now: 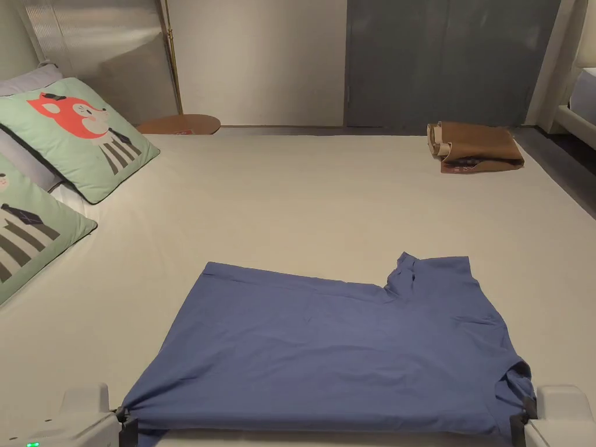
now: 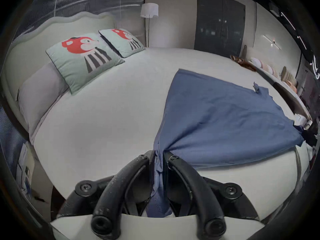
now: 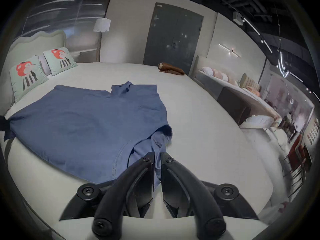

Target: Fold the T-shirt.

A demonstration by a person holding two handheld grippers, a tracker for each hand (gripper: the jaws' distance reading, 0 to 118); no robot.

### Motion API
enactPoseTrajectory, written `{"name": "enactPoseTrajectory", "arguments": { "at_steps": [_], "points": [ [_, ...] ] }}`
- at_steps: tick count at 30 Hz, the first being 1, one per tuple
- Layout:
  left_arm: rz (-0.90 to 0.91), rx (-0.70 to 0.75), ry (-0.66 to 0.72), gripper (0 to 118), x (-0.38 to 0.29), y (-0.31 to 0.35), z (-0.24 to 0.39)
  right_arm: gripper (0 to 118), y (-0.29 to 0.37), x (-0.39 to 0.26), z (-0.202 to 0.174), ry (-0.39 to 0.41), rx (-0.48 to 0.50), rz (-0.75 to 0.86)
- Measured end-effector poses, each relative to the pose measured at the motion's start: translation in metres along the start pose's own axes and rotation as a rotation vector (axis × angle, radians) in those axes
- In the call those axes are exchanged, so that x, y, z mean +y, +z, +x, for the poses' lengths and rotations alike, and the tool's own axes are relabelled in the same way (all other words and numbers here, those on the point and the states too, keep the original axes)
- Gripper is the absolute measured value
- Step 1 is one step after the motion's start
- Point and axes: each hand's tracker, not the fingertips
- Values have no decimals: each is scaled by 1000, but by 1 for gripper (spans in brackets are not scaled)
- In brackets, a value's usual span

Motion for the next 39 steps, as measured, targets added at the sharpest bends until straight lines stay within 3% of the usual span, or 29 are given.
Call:
{"name": "enactPoseTrajectory", "arguments": {
  "at_steps": [7,11,12,13,15,16,17,18,28,32,33,34,36,37,38,39],
  "points": [
    [-103,23,-16,5,-40,-12,-4,6,1,-51,-7,-50,27,-156],
    [-85,51,13,12,-37,-13,-1,9,1,-48,-8,-48,21,-135],
    [-87,61,7,19,-35,-13,0,14,0,-43,-8,-57,25,-160],
    [-93,98,-2,43,-31,-12,3,27,0,-37,-7,-66,35,-182],
    [-101,109,-12,89,-19,-7,12,69,16,-15,-5,-104,59,-148],
    [-87,77,8,108,-11,-4,13,96,21,-6,-7,-113,74,-117],
    [-50,29,33,108,-2,2,16,108,26,5,-10,-113,81,-82],
    [5,-12,60,108,9,11,20,112,28,10,-11,-112,87,-31],
    [509,-101,-23,108,95,92,96,111,89,108,-31,-116,103,363],
    [633,-137,-52,107,98,108,116,109,100,119,-34,-141,94,429],
    [650,-152,-60,106,97,110,119,105,102,120,-34,-136,91,442],
    [678,-164,-60,97,96,111,122,95,100,120,-35,-127,81,459],
    [692,-166,-70,58,94,111,128,72,100,123,-36,-110,64,464],
    [695,-170,-68,21,94,110,131,51,99,123,-36,-113,61,470],
    [700,-182,-66,0,93,108,133,27,101,124,-37,-118,63,478],
    [703,-204,-60,0,93,106,133,0,100,125,-37,-125,63,485]
  ]
}}
